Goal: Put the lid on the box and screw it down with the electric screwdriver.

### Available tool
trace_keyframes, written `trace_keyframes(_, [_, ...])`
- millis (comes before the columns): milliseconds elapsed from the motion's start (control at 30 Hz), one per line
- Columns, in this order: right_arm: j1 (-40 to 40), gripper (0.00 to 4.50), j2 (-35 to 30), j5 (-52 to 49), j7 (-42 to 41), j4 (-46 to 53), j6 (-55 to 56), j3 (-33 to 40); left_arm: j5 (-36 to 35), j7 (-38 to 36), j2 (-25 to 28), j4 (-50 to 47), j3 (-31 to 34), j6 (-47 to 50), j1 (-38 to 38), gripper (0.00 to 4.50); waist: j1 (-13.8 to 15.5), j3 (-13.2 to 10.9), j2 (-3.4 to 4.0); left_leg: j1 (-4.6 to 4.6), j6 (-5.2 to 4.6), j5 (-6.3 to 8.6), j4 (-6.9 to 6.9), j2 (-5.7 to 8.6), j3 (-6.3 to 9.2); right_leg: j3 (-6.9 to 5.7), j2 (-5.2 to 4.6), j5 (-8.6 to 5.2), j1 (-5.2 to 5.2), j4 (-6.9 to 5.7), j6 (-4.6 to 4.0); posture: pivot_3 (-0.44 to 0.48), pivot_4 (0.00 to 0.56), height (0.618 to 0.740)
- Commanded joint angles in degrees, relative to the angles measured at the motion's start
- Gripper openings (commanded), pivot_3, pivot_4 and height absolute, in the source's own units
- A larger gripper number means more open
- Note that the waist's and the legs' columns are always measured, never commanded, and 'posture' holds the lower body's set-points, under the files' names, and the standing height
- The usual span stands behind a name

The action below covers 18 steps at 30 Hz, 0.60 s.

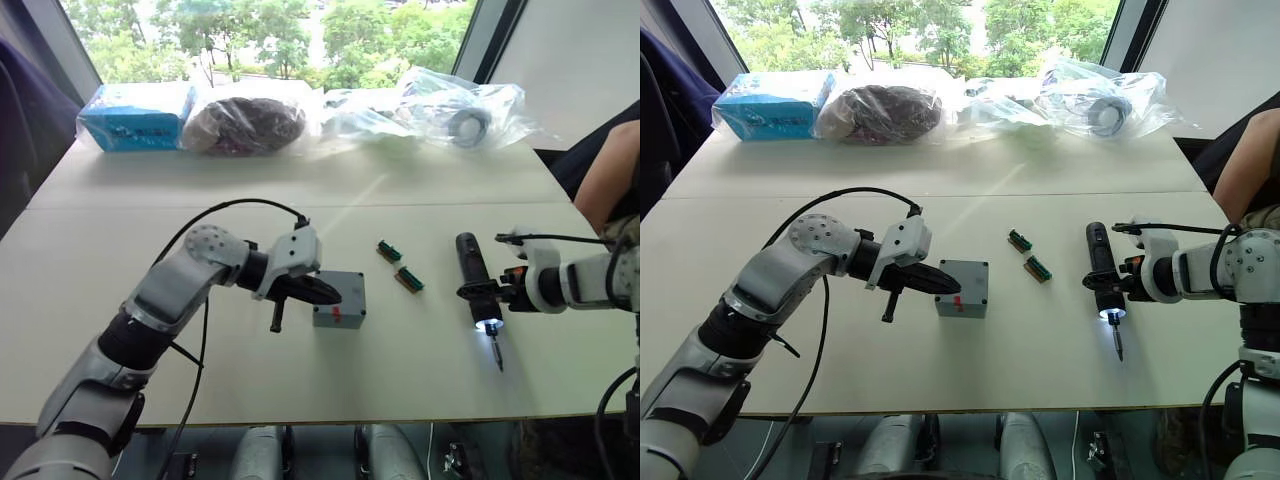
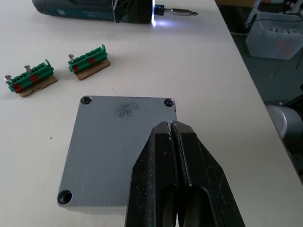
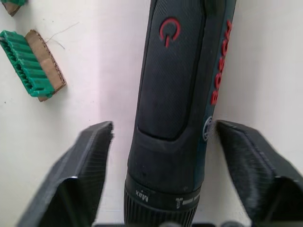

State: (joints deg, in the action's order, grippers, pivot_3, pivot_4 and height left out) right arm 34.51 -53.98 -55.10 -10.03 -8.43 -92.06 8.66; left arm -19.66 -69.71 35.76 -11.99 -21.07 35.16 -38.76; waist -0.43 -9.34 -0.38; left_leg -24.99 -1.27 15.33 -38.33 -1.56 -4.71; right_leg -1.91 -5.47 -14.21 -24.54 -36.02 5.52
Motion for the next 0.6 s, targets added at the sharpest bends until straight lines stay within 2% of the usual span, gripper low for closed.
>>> trace_keyframes(33, [1.8, 4.49, -1.0, 3.2, -3.4, -0.2, 0.4, 0.4, -0.4, -0.9, 1.4, -0.9, 2.6, -2.6, 0.3, 0.0, 0.0, 0.0, 0.0, 0.0, 0.0, 0.0, 0.0, 0.0, 0.0, 0.0, 0.0, 0.0, 0.0, 0.0, 0.0, 0.0, 0.15, 0.74])
trace_keyframes(200, [3.7, 4.49, -1.8, 5.6, -7.6, 1.8, 1.0, 1.2, -3.0, 0.7, 1.0, 0.8, 6.3, -0.3, -0.4, 0.0, -0.1, 0.0, 0.0, 0.0, 0.0, 0.0, 0.0, 0.0, 0.01, -0.01, 0.01, 0.0, 0.0, -0.03, 0.0, 0.0, 0.15, 0.74])
trace_keyframes(300, [7.1, 4.49, -5.4, 8.0, -11.9, 4.3, 6.4, 0.5, -5.9, 0.0, 2.0, 2.5, 10.5, 0.8, -0.5, 0.0, -0.2, -0.1, 0.11, 0.0, 0.01, 0.0, 0.0, 0.0, 0.0, -0.01, 0.01, 0.01, -0.01, -0.04, 0.01, 0.0, 0.15, 0.74])
trace_keyframes(400, [8.2, 4.49, -8.2, 9.5, -18.5, 8.3, 13.7, -0.6, -6.3, 2.9, 1.4, 6.1, 13.9, 1.7, -1.0, 0.0, -0.1, -0.1, 0.11, 0.0, 0.01, 0.0, 0.0, -0.01, 0.0, -0.02, 0.02, 0.01, -0.04, -0.05, 0.02, 0.0, 0.15, 0.74])
trace_keyframes(500, [3.8, 4.49, -8.0, 7.9, -28.2, 19.5, 23.2, 0.2, -2.2, 6.4, 1.3, 8.4, 13.4, -0.9, 0.4, 0.0, -0.1, -0.1, 0.08, 0.01, 0.01, 0.0, 0.0, -0.06, 0.04, -0.05, 0.1, 0.0, -0.03, -0.04, 0.03, 0.0, 0.15, 0.74])
trace_keyframes(600, [-5.2, 4.49, -7.3, 7.3, -34.2, 31.8, 29.0, -1.3, 1.6, 7.5, 1.9, 8.8, 10.2, -2.8, 3.2, 0.0, 0.0, 0.0, 0.07, 0.01, 0.02, -0.01, 0.02, -0.08, 0.06, -0.06, 0.14, 0.0, -0.01, -0.05, 0.05, 0.0, 0.15, 0.74])
